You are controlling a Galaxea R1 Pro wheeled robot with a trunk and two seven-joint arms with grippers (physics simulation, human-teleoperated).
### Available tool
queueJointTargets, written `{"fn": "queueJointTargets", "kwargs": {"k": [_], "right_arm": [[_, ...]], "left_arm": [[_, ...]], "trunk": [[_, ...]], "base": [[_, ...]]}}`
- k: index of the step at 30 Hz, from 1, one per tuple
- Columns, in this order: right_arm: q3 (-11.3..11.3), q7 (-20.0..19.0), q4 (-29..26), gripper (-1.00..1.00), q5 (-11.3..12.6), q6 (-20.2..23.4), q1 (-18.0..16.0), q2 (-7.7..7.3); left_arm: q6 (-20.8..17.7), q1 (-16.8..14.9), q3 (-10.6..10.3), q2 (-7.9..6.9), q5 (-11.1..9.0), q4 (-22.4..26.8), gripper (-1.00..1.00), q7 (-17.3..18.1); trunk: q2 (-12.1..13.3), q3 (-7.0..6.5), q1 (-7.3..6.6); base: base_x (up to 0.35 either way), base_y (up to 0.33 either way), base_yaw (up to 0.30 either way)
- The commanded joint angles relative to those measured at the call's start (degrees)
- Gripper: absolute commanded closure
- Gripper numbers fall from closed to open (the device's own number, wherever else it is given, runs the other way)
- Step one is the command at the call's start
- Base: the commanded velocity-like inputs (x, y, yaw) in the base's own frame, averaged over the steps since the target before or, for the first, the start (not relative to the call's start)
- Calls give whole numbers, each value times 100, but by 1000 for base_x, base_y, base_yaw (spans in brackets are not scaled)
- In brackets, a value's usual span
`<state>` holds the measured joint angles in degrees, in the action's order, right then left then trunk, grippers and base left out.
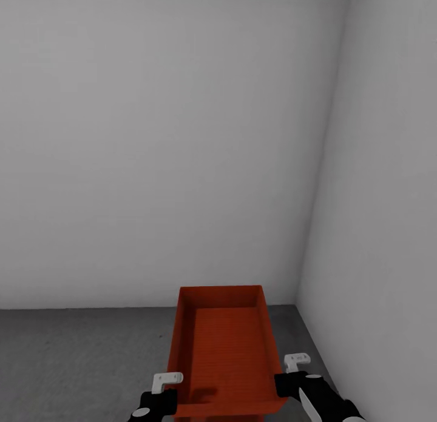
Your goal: Move the two storage containers from the living room to the garage. In the garage, place one container on the floor and stack the other container on top of it (either order is fine).
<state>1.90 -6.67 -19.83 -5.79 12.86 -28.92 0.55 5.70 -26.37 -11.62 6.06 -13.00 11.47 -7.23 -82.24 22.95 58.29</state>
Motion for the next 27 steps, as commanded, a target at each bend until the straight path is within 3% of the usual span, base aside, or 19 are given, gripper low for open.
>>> {"fn": "queueJointTargets", "kwargs": {"k": [1,27], "right_arm": [[-32,-112,6,100,52,38,0,-47],[-32,-115,6,100,52,39,0,-47]], "left_arm": [[212,-5,-91,-219,-28,22,100,-24],[212,-6,-86,-219,-28,17,100,-24]], "trunk": [[-4,6,0],[-4,6,0]], "base": [[1,-1,-3],[0,-22,0]]}}
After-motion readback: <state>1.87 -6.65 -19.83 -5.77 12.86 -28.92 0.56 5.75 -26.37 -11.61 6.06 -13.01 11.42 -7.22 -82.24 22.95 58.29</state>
